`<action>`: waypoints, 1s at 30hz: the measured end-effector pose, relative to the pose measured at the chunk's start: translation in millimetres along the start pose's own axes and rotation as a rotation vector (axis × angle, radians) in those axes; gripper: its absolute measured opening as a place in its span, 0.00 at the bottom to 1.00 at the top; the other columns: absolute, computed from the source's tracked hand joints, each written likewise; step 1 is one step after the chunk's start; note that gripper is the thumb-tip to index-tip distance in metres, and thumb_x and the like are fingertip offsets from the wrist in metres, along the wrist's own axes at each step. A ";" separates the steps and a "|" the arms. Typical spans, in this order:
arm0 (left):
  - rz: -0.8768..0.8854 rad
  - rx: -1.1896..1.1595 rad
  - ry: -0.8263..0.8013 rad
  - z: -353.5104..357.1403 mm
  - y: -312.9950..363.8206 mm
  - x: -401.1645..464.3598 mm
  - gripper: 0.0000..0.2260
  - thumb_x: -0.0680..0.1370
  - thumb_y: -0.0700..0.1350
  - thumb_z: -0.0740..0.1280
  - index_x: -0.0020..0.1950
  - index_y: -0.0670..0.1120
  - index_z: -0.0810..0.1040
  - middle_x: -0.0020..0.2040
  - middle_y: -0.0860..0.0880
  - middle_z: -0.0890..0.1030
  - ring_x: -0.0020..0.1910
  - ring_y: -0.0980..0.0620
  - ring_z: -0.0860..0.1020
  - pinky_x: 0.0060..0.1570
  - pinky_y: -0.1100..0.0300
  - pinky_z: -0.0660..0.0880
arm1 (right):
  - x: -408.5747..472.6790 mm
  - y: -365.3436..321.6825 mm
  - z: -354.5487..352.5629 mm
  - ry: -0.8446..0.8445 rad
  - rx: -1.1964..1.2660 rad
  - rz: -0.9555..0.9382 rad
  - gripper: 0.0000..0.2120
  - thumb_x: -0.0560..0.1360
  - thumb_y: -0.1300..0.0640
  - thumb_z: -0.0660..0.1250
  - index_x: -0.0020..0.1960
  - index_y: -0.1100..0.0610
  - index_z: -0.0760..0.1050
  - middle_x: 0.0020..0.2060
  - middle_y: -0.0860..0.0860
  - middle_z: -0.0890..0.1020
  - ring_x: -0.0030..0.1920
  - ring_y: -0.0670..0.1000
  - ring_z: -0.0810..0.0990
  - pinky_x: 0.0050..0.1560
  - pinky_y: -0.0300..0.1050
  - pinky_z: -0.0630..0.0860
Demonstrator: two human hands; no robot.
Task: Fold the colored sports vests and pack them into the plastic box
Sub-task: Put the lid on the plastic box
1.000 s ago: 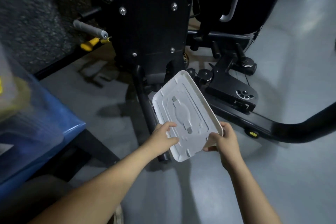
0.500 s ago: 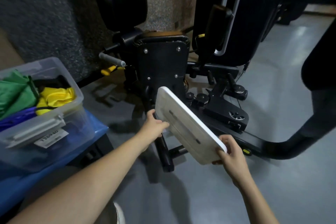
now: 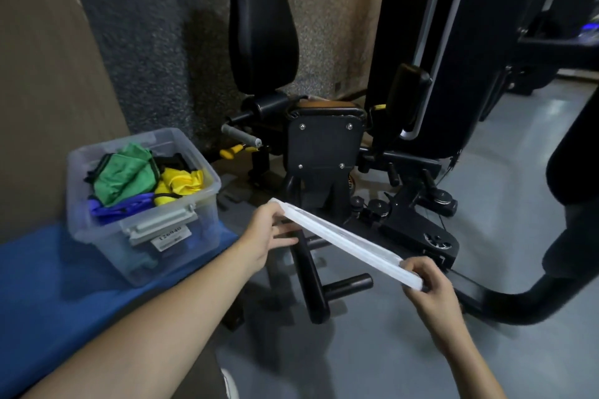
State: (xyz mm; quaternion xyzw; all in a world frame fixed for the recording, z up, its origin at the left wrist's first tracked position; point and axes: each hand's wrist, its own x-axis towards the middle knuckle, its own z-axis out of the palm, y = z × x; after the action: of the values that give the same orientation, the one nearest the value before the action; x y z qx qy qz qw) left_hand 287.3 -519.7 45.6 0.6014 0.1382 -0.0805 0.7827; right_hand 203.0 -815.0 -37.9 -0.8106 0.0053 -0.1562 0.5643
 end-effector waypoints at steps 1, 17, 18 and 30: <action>0.004 -0.010 -0.004 -3.4 3.4 -3.3 0.09 0.82 0.45 0.60 0.57 0.43 0.76 0.53 0.43 0.81 0.49 0.43 0.83 0.53 0.41 0.80 | -0.8 -2.0 0.1 -0.010 0.029 0.006 0.18 0.70 0.77 0.66 0.47 0.56 0.76 0.47 0.52 0.80 0.45 0.52 0.77 0.38 0.35 0.68; 0.279 0.446 0.135 -27.2 73.4 -57.9 0.23 0.79 0.45 0.61 0.76 0.47 0.65 0.52 0.50 0.76 0.52 0.45 0.79 0.53 0.49 0.81 | -11.7 -101.9 0.0 -0.045 -0.006 -0.300 0.16 0.70 0.51 0.73 0.51 0.57 0.71 0.64 0.45 0.73 0.65 0.49 0.74 0.60 0.27 0.68; 0.306 0.520 0.154 -31.1 81.2 -63.2 0.26 0.78 0.49 0.61 0.76 0.49 0.64 0.55 0.48 0.76 0.54 0.44 0.79 0.54 0.49 0.79 | -11.9 -109.6 3.7 -0.052 -0.008 -0.331 0.16 0.70 0.51 0.73 0.51 0.56 0.71 0.63 0.47 0.74 0.66 0.51 0.74 0.60 0.27 0.68; 0.397 0.856 0.199 -178.2 159.2 -84.4 0.45 0.68 0.73 0.68 0.79 0.53 0.61 0.72 0.53 0.71 0.70 0.50 0.71 0.71 0.52 0.68 | -21.4 -200.3 92.8 -0.217 -0.086 -0.690 0.14 0.75 0.52 0.63 0.61 0.48 0.71 0.69 0.46 0.72 0.73 0.52 0.68 0.65 0.39 0.70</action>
State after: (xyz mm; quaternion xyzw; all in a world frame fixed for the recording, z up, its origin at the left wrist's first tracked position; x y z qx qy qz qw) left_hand 232.5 -309.4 175.9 0.8892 0.0493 0.0785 0.4480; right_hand 173.1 -653.6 111.2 -0.7995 -0.3218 -0.2502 0.4412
